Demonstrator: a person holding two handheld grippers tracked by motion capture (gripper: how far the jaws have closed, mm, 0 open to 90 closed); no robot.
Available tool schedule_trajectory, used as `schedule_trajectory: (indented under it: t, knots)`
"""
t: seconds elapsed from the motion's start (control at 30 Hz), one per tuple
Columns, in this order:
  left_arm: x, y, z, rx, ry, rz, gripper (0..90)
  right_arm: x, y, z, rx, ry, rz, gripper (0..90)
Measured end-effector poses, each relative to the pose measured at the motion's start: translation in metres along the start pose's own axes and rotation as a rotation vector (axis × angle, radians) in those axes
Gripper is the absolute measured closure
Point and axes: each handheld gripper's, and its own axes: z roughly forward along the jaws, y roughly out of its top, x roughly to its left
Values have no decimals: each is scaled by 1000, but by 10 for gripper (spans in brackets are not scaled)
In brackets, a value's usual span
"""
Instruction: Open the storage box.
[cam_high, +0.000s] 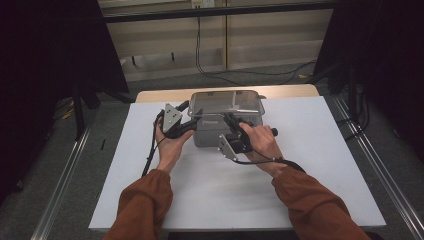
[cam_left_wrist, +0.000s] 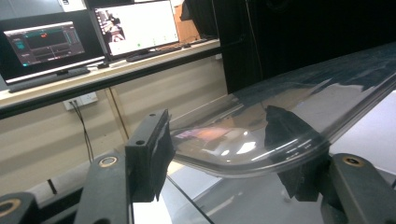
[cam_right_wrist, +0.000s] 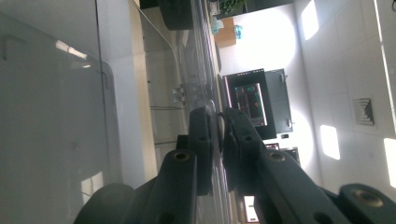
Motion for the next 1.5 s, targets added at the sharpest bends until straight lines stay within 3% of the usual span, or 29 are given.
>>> schedule_trajectory:
  t: [0.07,0.17,0.23,0.33,0.43,0.5,0.63,0.67,0.73,0.77,0.8,0.87,0.9,0.93,0.97,1.0,1.07,1.1,1.17,1.23,1.5]
  knots:
    - [0,0,0,5,0,12,437,0,0,0,-1,4,7,809]
    - [-2,0,1,6,-6,44,468,1,-4,-1,-4,15,56,785]
    - [-1,0,0,7,-8,50,471,0,-5,-1,-14,16,64,769]
    - [1,0,0,3,-16,45,476,-3,-9,-2,-17,24,139,702]
    - [0,0,0,5,-16,48,478,-3,-12,-2,-20,38,168,669]
    - [1,0,0,1,-14,47,479,-4,-16,-1,-29,62,242,572]
    - [3,0,-1,2,-18,42,478,-5,-22,-1,-35,71,313,477]
    - [3,0,-1,2,-17,42,481,-5,-26,-1,-42,88,392,421]
    - [3,0,-1,3,-17,41,482,-6,-31,0,-37,101,441,382]
    - [3,0,-1,3,-17,41,484,-6,-31,0,-37,101,441,382]
    - [3,1,0,-1,-19,36,484,-9,-38,0,-41,118,509,324]
    - [3,1,-1,-3,-20,31,488,-12,-44,1,-30,137,560,305]
    - [3,1,-1,-3,-20,31,489,-12,-44,1,-30,137,560,305]
    - [3,1,-1,-3,-17,32,489,-13,-47,1,-22,132,588,275]
    - [4,1,-1,1,-16,29,490,-16,-53,1,-24,145,647,262]
    - [4,1,-1,1,-16,29,491,-16,-53,1,-24,145,647,262]
    - [4,1,-1,-1,-14,21,494,-21,-63,1,-32,157,758,226]
    - [5,1,-1,-1,-13,19,494,-21,-63,1,-32,157,758,226]
    - [5,1,-1,-1,-12,14,502,-23,-72,2,-51,182,855,199]
    - [6,1,-2,1,-12,17,506,-22,-78,2,-54,195,904,195]
    - [6,3,-1,8,-11,9,509,-19,-97,4,-18,206,976,71]
